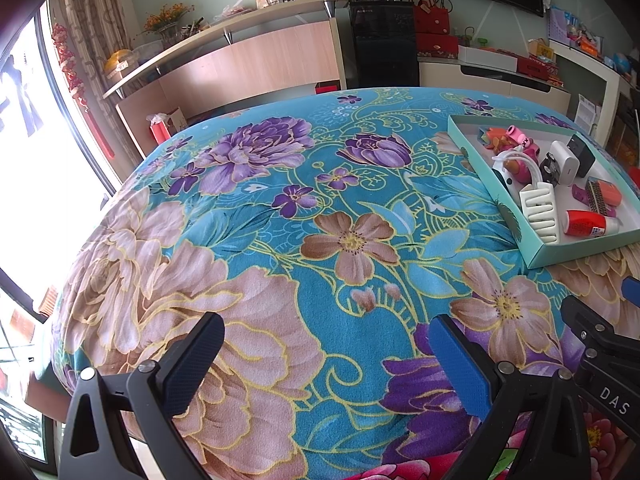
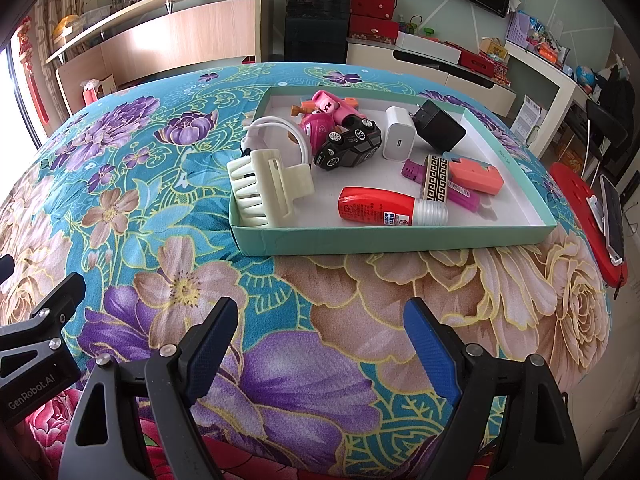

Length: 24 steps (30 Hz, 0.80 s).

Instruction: Organize rigid objects

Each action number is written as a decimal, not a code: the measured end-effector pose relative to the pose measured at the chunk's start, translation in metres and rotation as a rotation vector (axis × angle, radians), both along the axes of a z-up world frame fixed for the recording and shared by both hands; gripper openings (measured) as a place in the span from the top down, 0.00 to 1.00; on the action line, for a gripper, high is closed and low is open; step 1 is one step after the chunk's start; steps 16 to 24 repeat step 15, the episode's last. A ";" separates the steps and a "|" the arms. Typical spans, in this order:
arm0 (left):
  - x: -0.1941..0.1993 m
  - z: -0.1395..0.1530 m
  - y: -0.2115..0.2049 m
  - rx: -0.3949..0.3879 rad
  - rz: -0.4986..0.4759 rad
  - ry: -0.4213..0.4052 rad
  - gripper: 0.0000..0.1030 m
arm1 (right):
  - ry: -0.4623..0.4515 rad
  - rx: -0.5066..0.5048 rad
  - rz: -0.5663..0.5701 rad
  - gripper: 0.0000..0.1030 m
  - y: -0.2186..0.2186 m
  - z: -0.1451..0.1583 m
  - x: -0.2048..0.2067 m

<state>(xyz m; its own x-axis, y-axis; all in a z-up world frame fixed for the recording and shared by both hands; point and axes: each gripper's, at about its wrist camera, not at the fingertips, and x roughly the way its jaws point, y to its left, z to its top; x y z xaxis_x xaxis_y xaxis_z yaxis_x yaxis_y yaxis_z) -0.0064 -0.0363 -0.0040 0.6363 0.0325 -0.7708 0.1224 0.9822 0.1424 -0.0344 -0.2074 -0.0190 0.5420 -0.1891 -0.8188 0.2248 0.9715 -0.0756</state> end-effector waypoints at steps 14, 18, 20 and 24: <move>-0.001 0.003 0.001 0.003 -0.001 -0.009 0.00 | 0.000 0.000 0.000 0.17 0.000 0.000 0.000; -0.001 0.003 0.001 0.002 0.000 -0.009 0.00 | 0.001 0.000 0.000 0.17 0.000 0.000 0.000; -0.001 0.003 0.001 0.002 0.000 -0.009 0.00 | 0.001 0.000 0.000 0.17 0.000 0.000 0.000; -0.001 0.003 0.001 0.002 0.000 -0.009 0.00 | 0.001 0.000 0.000 0.17 0.000 0.000 0.000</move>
